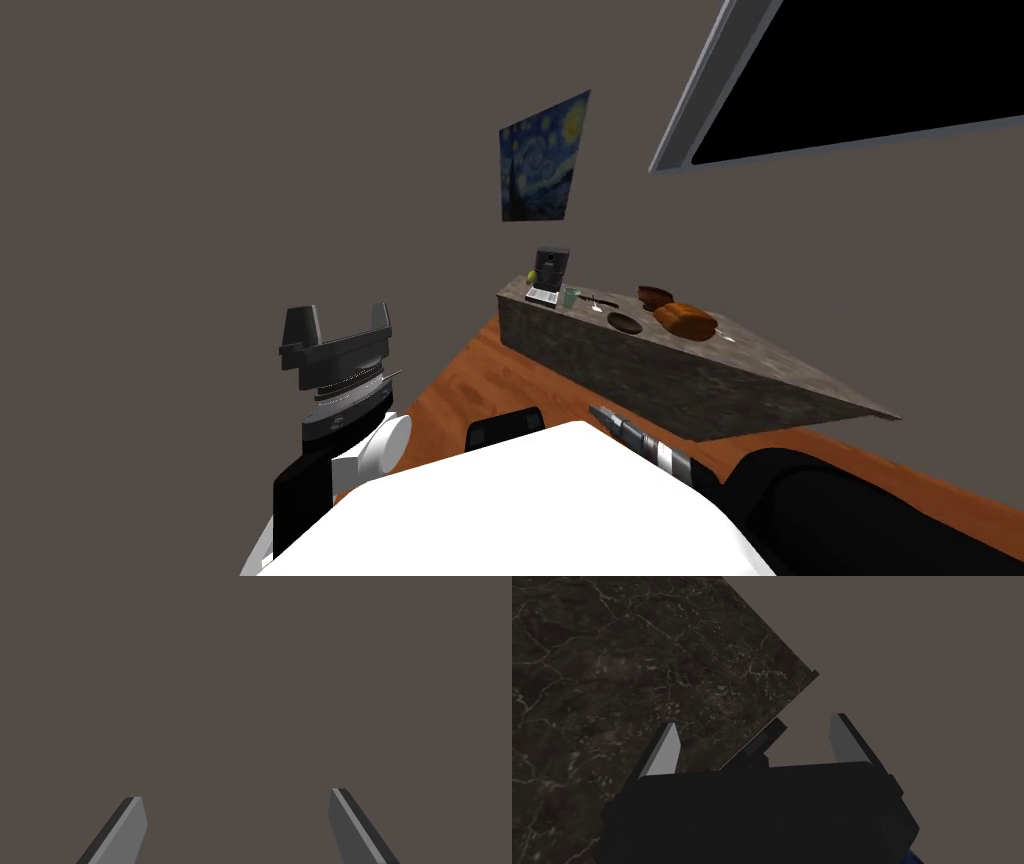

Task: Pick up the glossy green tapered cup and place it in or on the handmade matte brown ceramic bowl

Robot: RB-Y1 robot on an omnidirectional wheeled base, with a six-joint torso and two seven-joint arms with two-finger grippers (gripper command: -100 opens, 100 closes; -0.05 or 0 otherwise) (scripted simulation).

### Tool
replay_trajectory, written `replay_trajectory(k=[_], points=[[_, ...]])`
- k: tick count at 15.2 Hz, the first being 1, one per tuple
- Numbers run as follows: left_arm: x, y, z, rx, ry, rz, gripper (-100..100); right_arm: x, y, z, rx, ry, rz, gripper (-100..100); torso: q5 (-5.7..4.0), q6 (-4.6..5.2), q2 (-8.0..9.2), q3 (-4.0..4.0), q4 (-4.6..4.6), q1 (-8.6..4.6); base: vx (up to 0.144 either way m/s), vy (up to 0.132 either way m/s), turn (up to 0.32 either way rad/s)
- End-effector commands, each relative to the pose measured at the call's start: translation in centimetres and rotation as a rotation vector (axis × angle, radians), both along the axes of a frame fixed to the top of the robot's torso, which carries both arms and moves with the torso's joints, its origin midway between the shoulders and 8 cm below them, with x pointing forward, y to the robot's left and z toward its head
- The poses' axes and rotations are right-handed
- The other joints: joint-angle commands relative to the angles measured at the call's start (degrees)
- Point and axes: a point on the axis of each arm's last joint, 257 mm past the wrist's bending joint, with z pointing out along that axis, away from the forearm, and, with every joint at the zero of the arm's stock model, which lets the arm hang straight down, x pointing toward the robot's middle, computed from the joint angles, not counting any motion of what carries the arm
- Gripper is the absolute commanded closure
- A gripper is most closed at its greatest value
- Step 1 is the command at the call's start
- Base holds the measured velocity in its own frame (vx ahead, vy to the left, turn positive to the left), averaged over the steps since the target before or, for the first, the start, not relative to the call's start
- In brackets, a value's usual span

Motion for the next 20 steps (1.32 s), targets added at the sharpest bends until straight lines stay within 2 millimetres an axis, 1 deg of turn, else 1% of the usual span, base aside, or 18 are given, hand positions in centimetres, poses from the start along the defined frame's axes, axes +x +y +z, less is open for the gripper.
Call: replay_trajectory(k=[1, 2, 3, 4, 5, 6, 7, 8, 9, 10, 12, 13, 14, 15, 16, 18, 19, 20], points=[[0.0, 0.0, 0.0, 0.0, 0.0, 0.0, 0, -2.2, -2.1, -1.7, -0.066, 0.073, 0.024, -100, 0.0, 0.0, 0.0, 0.0, 0.0, 0.0, -0.071, -0.024, 0.421], [0.0, 0.0, 0.0, 0.0, 0.0, 0.0, 0, -2.6, -2.8, -2.1, -0.077, 0.086, 0.016, -100, -0.01, 0.0, -0.01, 0.0, 0.0, -0.03, -0.052, -0.025, 0.249], [0.0, 0.0, 0.0, 0.0, 0.0, 0.0, 0, -5.5, -4.5, -3.3, -0.125, 0.159, 0.028, -100, -0.03, 0.05, -0.05, -0.02, 0.0, -0.03, -0.061, -0.017, 0.428], [0.0, 0.0, 0.0, 0.0, 0.0, 0.0, 0, -6.2, -5.8, -3.6, -0.151, 0.181, 0.027, -100, -0.02, -0.02, -0.05, -0.03, -0.01, -0.04, -0.066, -0.02, 0.498], [0.0, 0.0, 0.0, 0.0, 0.0, 0.0, 0, -6.1, -6.2, -3.4, -0.161, 0.184, 0.038, -100, 0.0, -0.01, -0.05, -0.03, -0.01, -0.05, -0.047, -0.028, 0.239], [0.0, 0.0, 0.0, 0.0, 0.0, 0.0, 0, -9.3, -8.3, -4.4, -0.213, 0.261, 0.043, -100, -0.02, 0.04, -0.09, -0.05, -0.01, -0.06, -0.058, -0.023, 0.381], [0.0, 0.0, 0.0, 0.0, 0.0, 0.0, 0, -9.5, -9.5, -4.2, -0.24, 0.275, 0.058, -100, -0.01, -0.01, -0.09, -0.05, -0.02, -0.07, -0.06, -0.024, 0.454], [0.0, 0.0, 0.0, 0.0, 0.0, 0.0, 0, -9.5, -9.8, -4.2, -0.248, 0.279, 0.062, -100, -0.02, -0.01, -0.09, -0.05, -0.02, -0.07, -0.038, -0.026, 0.214], [0.0, 0.0, 0.0, 0.0, 0.0, 0.0, 0, -12.3, -11.6, -4.5, -0.296, 0.345, 0.079, -100, -0.02, 0.05, -0.14, -0.07, -0.02, -0.08, -0.041, -0.028, 0.387], [0.0, 0.0, 0.0, 0.0, 0.0, 0.0, 0, -12.8, -13.3, -4.4, -0.329, 0.367, 0.083, -100, -0.02, -0.02, -0.16, -0.09, -0.03, -0.1, -0.046, -0.038, 0.46], [0.0, 0.0, 0.0, 0.0, 0.0, 0.0, 0, -12.8, -13.6, -4.2, -0.336, 0.369, 0.09, -100, -0.03, 0.04, -0.2, -0.11, -0.03, -0.13, -0.025, -0.029, 0.127], [0.0, 0.0, 0.0, 0.0, 0.0, 0.0, 0, -15.5, -16.0, -4.1, -0.393, 0.439, 0.11, -100, -0.05, 0.08, -0.24, -0.13, -0.04, -0.09, -0.03, -0.015, 0.283], [0.0, 0.0, 0.0, 0.0, 0.0, 0.0, 0, -15.8, -17.1, -3.9, -0.416, 0.453, 0.113, -100, -0.03, -0.01, -0.24, -0.14, -0.05, -0.09, -0.034, -0.022, 0.543], [0.0, 0.0, 0.0, 0.0, 0.0, 0.0, 0, -15.7, -17.4, -3.7, -0.424, 0.454, 0.121, -100, -0.02, -0.07, -0.26, -0.15, -0.05, -0.1, -0.022, -0.032, 0.299], [0.0, 0.0, 0.0, 0.0, 0.0, 0.0, 0, -18.6, -19.9, -3.4, -0.48, 0.525, 0.129, -100, -0.03, 0.02, -0.29, -0.16, -0.05, -0.11, -0.03, -0.037, 0.354], [0.0, 0.0, 0.0, 0.0, 0.0, 0.0, 0, -18.2, -21.3, -2.6, -0.512, 0.534, 0.155, -100, -0.02, -0.03, -0.28, -0.16, -0.06, -0.15, -0.033, -0.04, 0.334], [0.0, 0.0, 0.0, 0.0, 0.0, 0.0, 0, -20.3, -23.3, -1.9, -0.562, 0.593, 0.177, -100, -0.04, 0.02, -0.3, -0.17, -0.05, -0.16, -0.031, -0.045, 0.323], [0.0, 0.0, 0.0, 0.0, 0.0, 0.0, 0, -20.4, -24.8, -1.2, -0.594, 0.607, 0.186, -100, -0.02, -0.02, -0.29, -0.17, -0.06, -0.18, -0.03, -0.056, 0.429]])
